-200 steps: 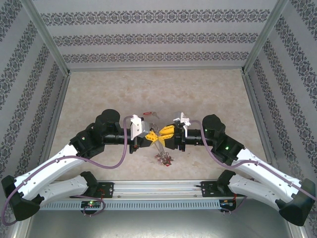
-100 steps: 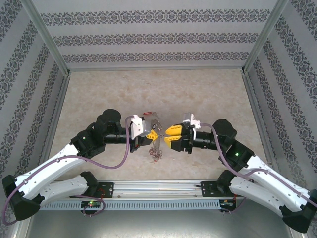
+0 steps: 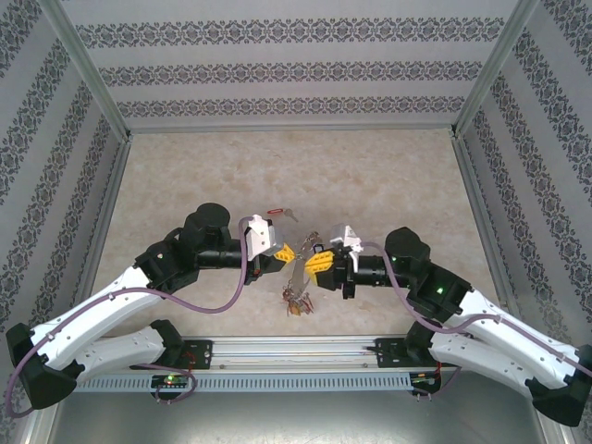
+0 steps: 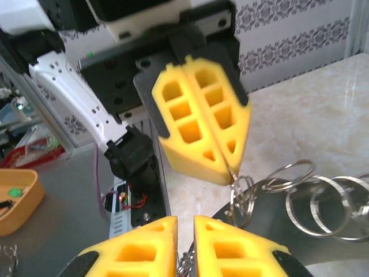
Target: Put the keys on the keyring
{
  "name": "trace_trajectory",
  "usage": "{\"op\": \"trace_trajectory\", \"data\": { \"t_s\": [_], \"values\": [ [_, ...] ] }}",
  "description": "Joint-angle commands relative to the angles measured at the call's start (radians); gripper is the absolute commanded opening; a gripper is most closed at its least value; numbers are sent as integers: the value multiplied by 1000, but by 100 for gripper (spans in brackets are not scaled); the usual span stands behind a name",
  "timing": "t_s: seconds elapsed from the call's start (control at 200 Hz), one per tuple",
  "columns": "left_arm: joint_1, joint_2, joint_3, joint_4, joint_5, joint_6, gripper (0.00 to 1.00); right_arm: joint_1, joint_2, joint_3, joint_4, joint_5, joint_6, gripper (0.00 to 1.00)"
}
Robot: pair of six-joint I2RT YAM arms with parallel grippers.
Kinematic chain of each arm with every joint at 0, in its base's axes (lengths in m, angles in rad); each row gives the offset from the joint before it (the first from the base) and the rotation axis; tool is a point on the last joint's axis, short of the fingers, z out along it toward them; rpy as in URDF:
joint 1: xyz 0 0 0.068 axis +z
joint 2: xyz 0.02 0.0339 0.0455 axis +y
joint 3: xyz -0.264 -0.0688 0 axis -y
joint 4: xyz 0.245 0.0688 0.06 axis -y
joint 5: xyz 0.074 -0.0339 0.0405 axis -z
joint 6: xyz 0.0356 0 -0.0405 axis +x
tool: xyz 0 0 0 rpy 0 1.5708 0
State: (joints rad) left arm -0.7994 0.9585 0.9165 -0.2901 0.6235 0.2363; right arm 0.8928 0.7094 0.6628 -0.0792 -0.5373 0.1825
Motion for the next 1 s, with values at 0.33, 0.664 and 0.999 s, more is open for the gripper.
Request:
{"op": "trace_trajectory", "data": {
  "t_s": [0.33,0.664,0.999],
  "values": [
    [-9,-4,40,23,26,11,0,35,-1,-9,11,111,-56,27],
    [-9,-10,44,8,66,8,0,35,36,11,42,114,-78,29],
    [-9,-4,46,6,91,6,0,35,78,38,74,77,-92,23]
  ]
}}
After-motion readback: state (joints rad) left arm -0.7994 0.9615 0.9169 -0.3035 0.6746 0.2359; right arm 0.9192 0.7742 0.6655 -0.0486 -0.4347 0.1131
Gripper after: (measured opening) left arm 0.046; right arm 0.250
